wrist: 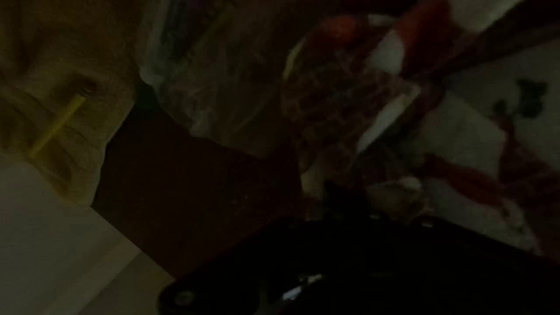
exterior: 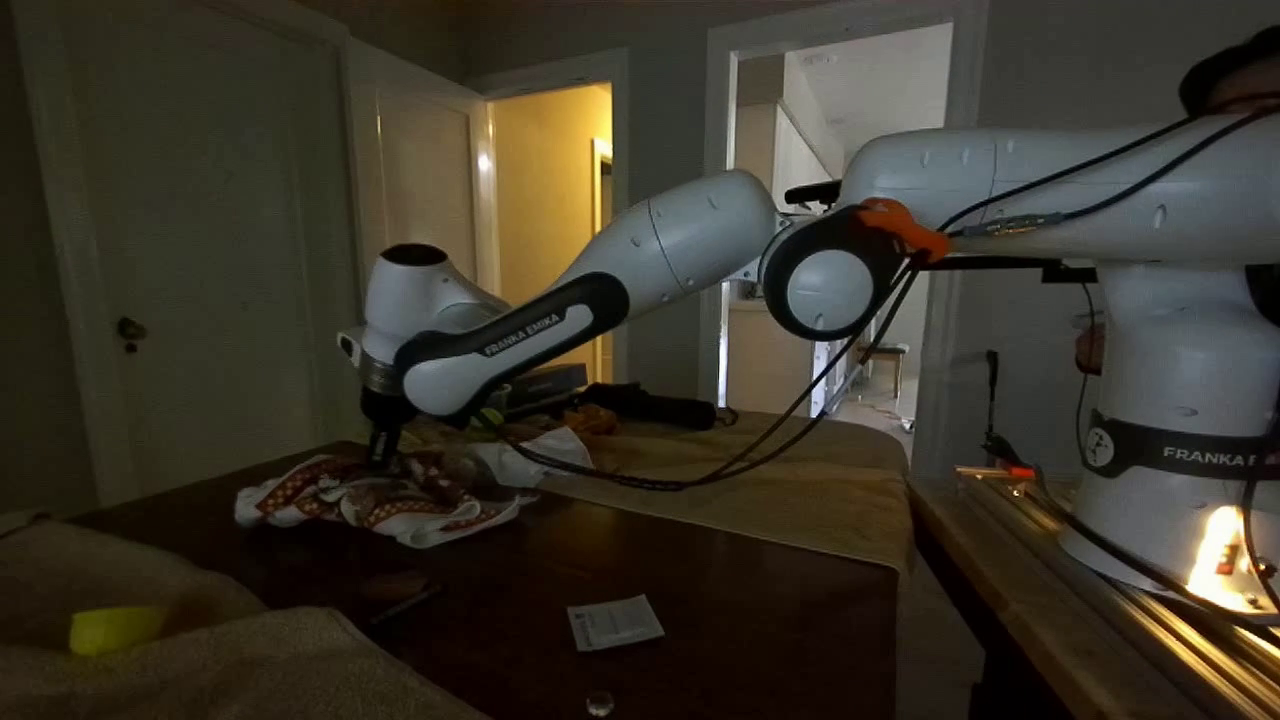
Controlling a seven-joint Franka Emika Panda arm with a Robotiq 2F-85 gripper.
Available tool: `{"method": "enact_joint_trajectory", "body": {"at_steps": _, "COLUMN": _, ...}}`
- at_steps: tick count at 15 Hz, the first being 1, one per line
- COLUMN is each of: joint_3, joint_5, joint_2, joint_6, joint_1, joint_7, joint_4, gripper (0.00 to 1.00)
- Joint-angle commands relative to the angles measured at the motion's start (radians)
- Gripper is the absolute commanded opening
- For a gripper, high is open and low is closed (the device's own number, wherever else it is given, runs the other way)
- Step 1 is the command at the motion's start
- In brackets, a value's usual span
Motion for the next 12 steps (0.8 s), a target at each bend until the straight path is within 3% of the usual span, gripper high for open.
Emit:
{"method": "enact_joint_trajectory", "body": {"at_steps": 1, "joint_3": 0.078, "joint_5": -0.005, "joint_2": 0.010, "joint_6": 0.177, "joint_1": -0.026, "joint_7": -0.190, "joint_4": -0.057, "gripper": 0.00}}
{"method": "enact_joint_trajectory", "body": {"at_steps": 3, "joint_3": 0.140, "joint_5": 0.009, "joint_2": 0.012, "joint_6": 0.228, "joint_1": -0.041, "joint_7": -0.317, "joint_4": -0.068, "gripper": 0.00}}
{"method": "enact_joint_trajectory", "body": {"at_steps": 5, "joint_3": 0.194, "joint_5": 0.013, "joint_2": 0.012, "joint_6": 0.208, "joint_1": -0.046, "joint_7": -0.454, "joint_4": -0.028, "gripper": 0.00}}
{"method": "enact_joint_trajectory", "body": {"at_steps": 8, "joint_3": 0.206, "joint_5": -0.013, "joint_2": -0.049, "joint_6": 0.167, "joint_1": -0.025, "joint_7": -0.600, "joint_4": -0.021, "gripper": 0.00}}
{"method": "enact_joint_trajectory", "body": {"at_steps": 11, "joint_3": 0.152, "joint_5": -0.004, "joint_2": -0.045, "joint_6": 0.100, "joint_1": 0.024, "joint_7": -0.585, "joint_4": 0.088, "gripper": 0.00}}
{"method": "enact_joint_trajectory", "body": {"at_steps": 12, "joint_3": 0.112, "joint_5": -0.010, "joint_2": -0.104, "joint_6": 0.118, "joint_1": 0.042, "joint_7": -0.494, "joint_4": 0.003, "gripper": 0.00}}
